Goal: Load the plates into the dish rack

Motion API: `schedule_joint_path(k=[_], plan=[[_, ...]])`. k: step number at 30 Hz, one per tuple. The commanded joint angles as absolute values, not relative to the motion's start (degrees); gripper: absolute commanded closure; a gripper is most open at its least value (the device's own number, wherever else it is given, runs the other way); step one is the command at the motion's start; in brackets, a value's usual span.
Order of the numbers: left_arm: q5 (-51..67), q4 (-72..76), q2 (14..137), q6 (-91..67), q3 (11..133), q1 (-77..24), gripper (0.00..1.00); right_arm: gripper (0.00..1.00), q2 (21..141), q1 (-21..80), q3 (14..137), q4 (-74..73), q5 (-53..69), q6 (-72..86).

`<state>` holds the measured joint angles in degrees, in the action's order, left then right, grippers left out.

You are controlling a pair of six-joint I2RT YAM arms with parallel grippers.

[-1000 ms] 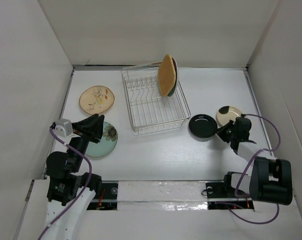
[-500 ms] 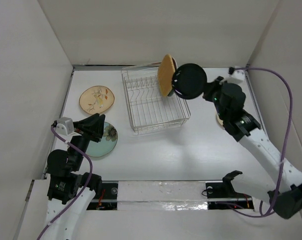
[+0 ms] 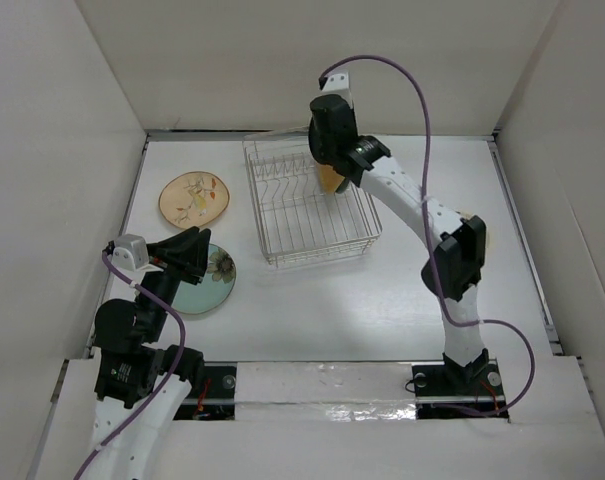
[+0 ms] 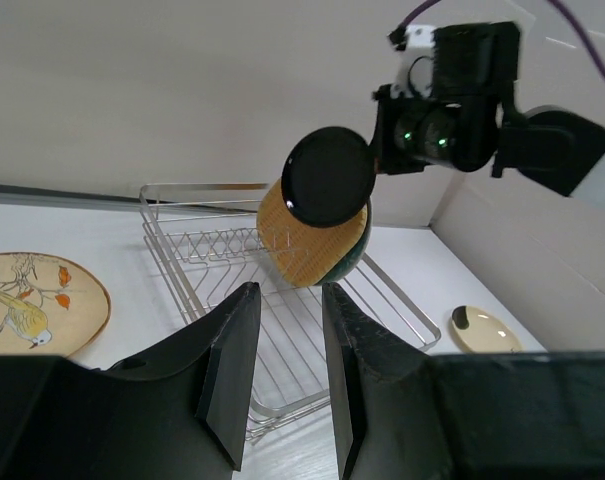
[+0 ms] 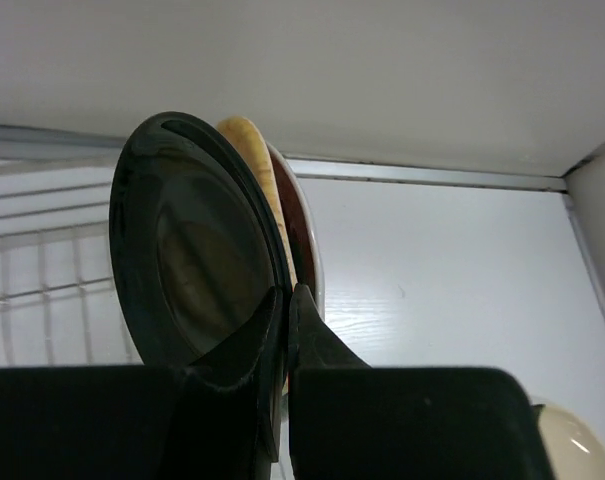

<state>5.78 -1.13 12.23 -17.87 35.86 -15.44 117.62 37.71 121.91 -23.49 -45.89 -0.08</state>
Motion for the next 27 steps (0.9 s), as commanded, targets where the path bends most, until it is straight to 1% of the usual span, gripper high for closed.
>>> schedule_joint_path(k=[1,7,13,19,27], plan=[[6.1,1.1,12.0,-17.5,36.0,-15.8,0.72,1.0,120.3,38.2,129.3,-28.6,-53.0,-5.6],[6.0,1.1,12.1,-17.5,36.0,-15.8,0.72,1.0,125.1,38.2,132.0,-28.9,-53.4,-5.5],[6.1,1.1,12.3,-17.5,36.0,-15.8,0.72,1.0,127.3,37.7,128.5,-27.9,-51.7,-3.6],[6.1,1.0,12.5,-17.5,36.0,-15.8,0.72,1.0,132.4,40.1,128.0,-28.1,-51.7,-3.2],[6.1,1.1,12.4,-17.5,36.0,-15.8,0.72,1.0,135.0,42.4,129.1,-27.0,-51.9,-3.1]])
